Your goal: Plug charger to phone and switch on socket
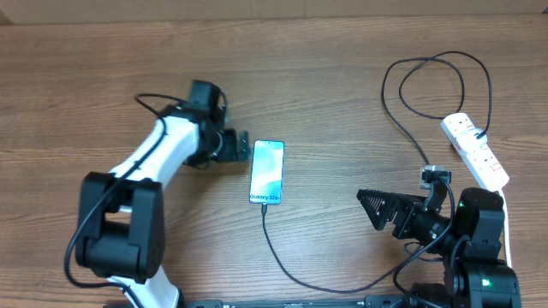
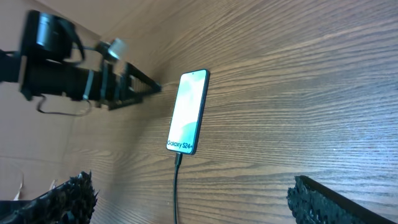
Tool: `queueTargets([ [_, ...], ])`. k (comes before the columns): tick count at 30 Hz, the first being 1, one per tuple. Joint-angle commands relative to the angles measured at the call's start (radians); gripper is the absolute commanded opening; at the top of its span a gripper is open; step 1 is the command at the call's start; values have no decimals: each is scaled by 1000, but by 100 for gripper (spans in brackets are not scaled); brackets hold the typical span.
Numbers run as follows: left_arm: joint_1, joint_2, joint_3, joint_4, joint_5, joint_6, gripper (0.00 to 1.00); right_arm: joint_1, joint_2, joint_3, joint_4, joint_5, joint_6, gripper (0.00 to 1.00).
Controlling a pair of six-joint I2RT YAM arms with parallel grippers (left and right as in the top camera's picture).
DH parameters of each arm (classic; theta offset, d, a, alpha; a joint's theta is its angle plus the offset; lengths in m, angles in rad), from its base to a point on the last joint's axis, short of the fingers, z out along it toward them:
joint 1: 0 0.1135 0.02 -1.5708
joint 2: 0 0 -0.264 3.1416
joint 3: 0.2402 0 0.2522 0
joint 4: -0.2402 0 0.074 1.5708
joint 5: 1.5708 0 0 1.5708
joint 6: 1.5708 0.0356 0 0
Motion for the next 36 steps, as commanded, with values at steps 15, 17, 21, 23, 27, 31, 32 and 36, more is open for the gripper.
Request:
queueTargets([
  [15,43,-674,70,-161,-93,79,100,-4,-5,13,5,10,-2,100],
  [17,43,-742,70,-182,-95,78,99,-4,-5,13,6,10,-2,100],
  [21,43,-877,69,-236,-140,77,100,-4,-5,13,6,10,-2,100],
  [23,43,-949,69,-257,-168,77,100,-4,-5,13,6,10,-2,100],
  [27,43,-1104,69,-293,-190,78,100,-3,-5,13,5,10,-2,100],
  [31,43,-1246,69,-335,-189,77,100,-3,-5,13,6,10,-2,100],
  [32,43,-1272,69,-346,-189,77,100,-4,-5,13,6,10,-2,100],
  [36,43,-1372,68,-404,-189,77,100,-4,-5,13,6,10,-2,100],
])
